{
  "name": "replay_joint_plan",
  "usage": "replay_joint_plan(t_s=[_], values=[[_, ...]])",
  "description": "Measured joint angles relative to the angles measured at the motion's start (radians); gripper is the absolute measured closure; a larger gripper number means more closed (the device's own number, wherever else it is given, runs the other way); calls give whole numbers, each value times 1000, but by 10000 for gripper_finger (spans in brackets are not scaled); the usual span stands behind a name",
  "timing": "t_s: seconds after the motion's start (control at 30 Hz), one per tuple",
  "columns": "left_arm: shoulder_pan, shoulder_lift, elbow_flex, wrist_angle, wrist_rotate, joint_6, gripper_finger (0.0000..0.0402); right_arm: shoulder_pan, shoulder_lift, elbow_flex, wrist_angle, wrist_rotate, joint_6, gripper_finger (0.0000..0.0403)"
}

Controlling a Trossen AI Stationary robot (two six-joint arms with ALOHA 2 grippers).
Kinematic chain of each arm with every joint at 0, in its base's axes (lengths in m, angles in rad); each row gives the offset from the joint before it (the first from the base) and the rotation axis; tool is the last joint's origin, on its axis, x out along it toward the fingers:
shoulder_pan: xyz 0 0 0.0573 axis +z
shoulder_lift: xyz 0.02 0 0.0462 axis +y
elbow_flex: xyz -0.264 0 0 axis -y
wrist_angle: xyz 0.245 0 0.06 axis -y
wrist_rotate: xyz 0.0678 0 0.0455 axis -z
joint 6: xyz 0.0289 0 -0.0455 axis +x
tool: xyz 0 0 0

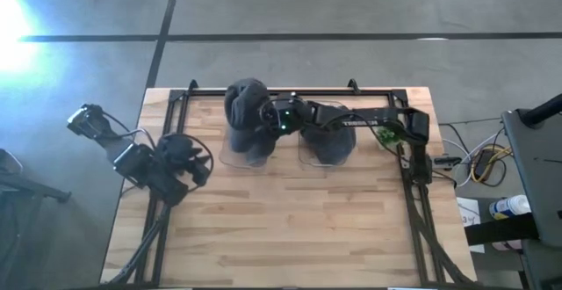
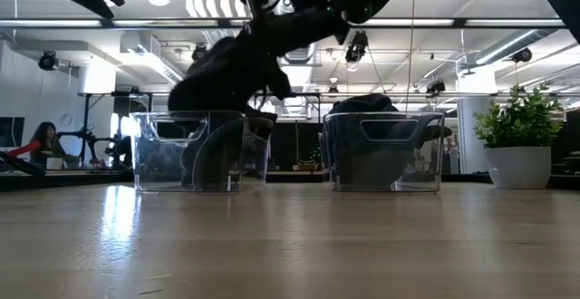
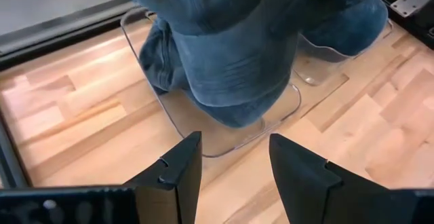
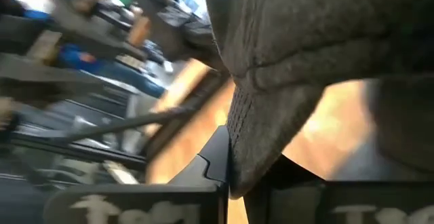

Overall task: Pick & Place hat
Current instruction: Put the black cap into the left transparent bin

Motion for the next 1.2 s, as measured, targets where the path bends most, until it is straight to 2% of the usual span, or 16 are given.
replay_joint_plan(t_s=[0.1, 0.4, 0.63, 0.87, 0.93, 1.1, 1.2], values=[[0, 2, -4, 12, 6, 0, 237, 3, 16, 11, -65, 27, -53, 390], [0, 10, -5, 15, -10, 0, 237, 12, 103, 45, -98, 47, -138, 390], [0, 16, -5, 16, -20, 5, 236, 18, 204, 95, -118, -88, -71, 390], [0, 16, -6, 15, -33, 11, 236, 31, 215, 138, -210, -94, -75, 385], [-1, 16, -6, 15, -77, 11, 236, 31, 213, 167, -286, -95, -74, 371], [8, 13, -6, 13, -265, 33, 236, 38, 213, 242, -473, -93, -139, 314], [40, 11, -6, 12, -313, 95, 236, 48, 213, 277, -529, -93, -150, 281]])
